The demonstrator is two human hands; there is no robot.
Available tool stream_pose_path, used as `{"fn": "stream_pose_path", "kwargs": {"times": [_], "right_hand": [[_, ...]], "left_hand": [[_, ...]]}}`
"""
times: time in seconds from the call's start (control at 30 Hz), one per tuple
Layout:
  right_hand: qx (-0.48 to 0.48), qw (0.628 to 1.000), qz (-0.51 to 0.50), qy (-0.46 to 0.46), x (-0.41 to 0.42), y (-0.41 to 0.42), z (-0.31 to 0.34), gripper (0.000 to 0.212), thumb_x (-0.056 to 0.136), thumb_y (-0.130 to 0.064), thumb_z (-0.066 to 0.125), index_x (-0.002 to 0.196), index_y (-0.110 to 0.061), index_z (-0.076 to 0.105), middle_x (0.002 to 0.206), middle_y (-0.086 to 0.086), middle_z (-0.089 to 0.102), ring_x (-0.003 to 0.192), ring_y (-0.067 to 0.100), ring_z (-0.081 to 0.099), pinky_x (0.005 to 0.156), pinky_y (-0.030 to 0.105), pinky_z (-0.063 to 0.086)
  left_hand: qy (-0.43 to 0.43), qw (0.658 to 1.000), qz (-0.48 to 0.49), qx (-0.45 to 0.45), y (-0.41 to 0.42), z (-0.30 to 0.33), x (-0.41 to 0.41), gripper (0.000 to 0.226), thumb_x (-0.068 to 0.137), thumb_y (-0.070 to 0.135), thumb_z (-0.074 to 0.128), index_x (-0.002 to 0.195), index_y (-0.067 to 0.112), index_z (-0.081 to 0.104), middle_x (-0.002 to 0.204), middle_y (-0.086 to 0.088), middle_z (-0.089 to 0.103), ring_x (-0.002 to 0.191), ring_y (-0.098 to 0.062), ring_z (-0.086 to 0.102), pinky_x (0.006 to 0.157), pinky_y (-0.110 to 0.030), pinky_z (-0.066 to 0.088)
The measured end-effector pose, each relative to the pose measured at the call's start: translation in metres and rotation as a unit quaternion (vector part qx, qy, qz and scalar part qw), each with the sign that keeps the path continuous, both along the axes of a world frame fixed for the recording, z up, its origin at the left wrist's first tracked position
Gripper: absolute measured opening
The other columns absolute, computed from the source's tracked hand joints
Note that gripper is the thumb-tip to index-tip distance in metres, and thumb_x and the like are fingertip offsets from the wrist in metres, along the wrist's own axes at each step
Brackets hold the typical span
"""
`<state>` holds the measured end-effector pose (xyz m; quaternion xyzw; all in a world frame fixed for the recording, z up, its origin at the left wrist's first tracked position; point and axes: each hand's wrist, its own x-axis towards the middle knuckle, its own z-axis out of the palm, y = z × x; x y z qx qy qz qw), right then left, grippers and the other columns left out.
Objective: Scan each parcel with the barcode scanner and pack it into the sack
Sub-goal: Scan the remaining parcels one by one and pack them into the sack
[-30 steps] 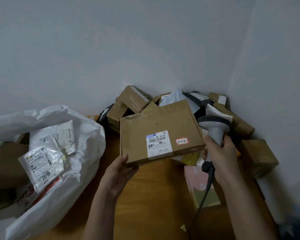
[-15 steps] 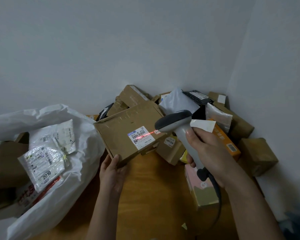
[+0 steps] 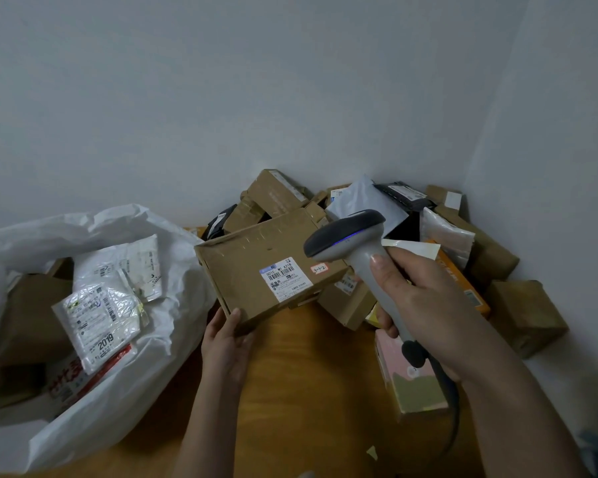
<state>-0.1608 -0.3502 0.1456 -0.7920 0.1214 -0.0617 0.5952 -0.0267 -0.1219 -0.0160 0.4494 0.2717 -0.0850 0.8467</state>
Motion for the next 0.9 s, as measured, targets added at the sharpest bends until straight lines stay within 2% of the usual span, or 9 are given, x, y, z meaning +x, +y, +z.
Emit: {"fn": "stream_pose_path", "kwargs": {"times": [0.1, 0.2, 0.3, 0.5, 0.67, 0.7, 0.77, 0.83, 0.9], "right_hand": [[-0.002, 1.0, -0.005, -0.002, -0.002, -0.002, 0.0, 0.025, 0.097, -0.045, 0.04, 0.094, -0.029, 0.058, 0.053, -0.005, 0.06, 0.048, 0.003, 0.056, 0.05, 0.016, 0.042], [0.032, 0.999, -0.019, 0.004, -0.001, -0.004, -0.001, 0.026, 0.099, -0.044, 0.041, 0.095, -0.027, 0.06, 0.053, -0.002, 0.06, 0.048, 0.005, 0.055, 0.052, 0.022, 0.044], [0.06, 0.998, -0.026, 0.013, 0.001, -0.004, -0.003, 0.026, 0.098, -0.046, 0.042, 0.096, -0.028, 0.06, 0.055, -0.001, 0.061, 0.051, 0.009, 0.057, 0.055, 0.027, 0.047], [0.083, 0.996, -0.016, 0.04, 0.015, 0.008, -0.015, 0.028, 0.098, -0.045, 0.044, 0.1, -0.024, 0.062, 0.053, 0.0, 0.061, 0.048, 0.007, 0.058, 0.05, 0.022, 0.045], [0.085, 0.995, 0.004, 0.052, 0.029, 0.033, -0.026, 0.026, 0.099, -0.041, 0.045, 0.094, -0.022, 0.063, 0.051, 0.001, 0.06, 0.044, 0.007, 0.057, 0.044, 0.019, 0.044], [0.081, 0.995, 0.009, 0.057, 0.031, 0.039, -0.028, 0.027, 0.099, -0.041, 0.045, 0.094, -0.021, 0.063, 0.052, 0.002, 0.06, 0.044, 0.007, 0.057, 0.043, 0.018, 0.044], [0.075, 0.995, 0.02, 0.064, 0.036, 0.051, -0.03, 0.029, 0.1, -0.041, 0.044, 0.095, -0.019, 0.064, 0.053, 0.004, 0.061, 0.045, 0.009, 0.057, 0.044, 0.02, 0.044], [0.076, 0.994, 0.029, 0.068, 0.043, 0.064, -0.03, 0.03, 0.1, -0.041, 0.044, 0.095, -0.019, 0.064, 0.054, 0.004, 0.061, 0.045, 0.01, 0.057, 0.045, 0.021, 0.044], [0.078, 0.994, 0.032, 0.065, 0.05, 0.077, -0.028, 0.03, 0.1, -0.041, 0.044, 0.096, -0.019, 0.064, 0.055, 0.003, 0.06, 0.045, 0.008, 0.057, 0.044, 0.019, 0.044]], "left_hand": [[0.001, 1.0, 0.007, -0.003, -0.002, -0.001, -0.001, 0.051, 0.093, 0.006, 0.061, 0.141, 0.016, 0.045, 0.117, -0.012, 0.061, 0.098, -0.025, 0.066, 0.076, -0.04, 0.056], [-0.005, 1.0, 0.018, -0.015, -0.004, 0.002, -0.002, 0.051, 0.094, 0.007, 0.061, 0.141, 0.016, 0.044, 0.116, -0.011, 0.06, 0.099, -0.027, 0.065, 0.084, -0.043, 0.054], [-0.022, 0.997, 0.047, -0.05, 0.0, 0.007, -0.003, 0.048, 0.095, 0.009, 0.06, 0.14, 0.013, 0.043, 0.129, -0.014, 0.054, 0.107, -0.032, 0.062, 0.094, -0.049, 0.052], [-0.065, 0.984, 0.149, -0.069, 0.024, 0.036, -0.001, 0.046, 0.099, 0.014, 0.053, 0.143, 0.011, 0.038, 0.135, -0.015, 0.05, 0.117, -0.032, 0.057, 0.086, -0.044, 0.056], [-0.06, 0.95, 0.305, -0.034, 0.068, 0.061, 0.013, 0.045, 0.096, 0.019, 0.061, 0.136, 0.011, 0.041, 0.139, -0.014, 0.047, 0.119, -0.029, 0.055, 0.076, -0.038, 0.061], [-0.028, 0.943, 0.332, 0.018, 0.079, 0.06, 0.014, 0.047, 0.095, 0.023, 0.062, 0.135, 0.012, 0.04, 0.14, -0.012, 0.046, 0.121, -0.03, 0.053, 0.078, -0.036, 0.059], [0.086, 0.909, 0.322, 0.251, 0.098, 0.056, 0.018, 0.067, 0.09, 0.032, 0.065, 0.142, 0.011, 0.028, 0.148, -0.015, 0.031, 0.132, -0.033, 0.04, 0.092, -0.037, 0.049], [0.129, 0.846, 0.217, 0.469, 0.114, 0.044, 0.019, 0.091, 0.087, 0.038, 0.065, 0.152, 0.013, 0.007, 0.156, -0.022, 0.005, 0.142, -0.039, 0.018, 0.113, -0.049, 0.029], [0.113, 0.762, 0.115, 0.627, 0.128, 0.028, 0.021, 0.087, 0.086, 0.045, 0.064, 0.153, 0.028, 0.01, 0.158, -0.021, -0.01, 0.145, -0.048, -0.005, 0.116, -0.062, 0.002]]}}
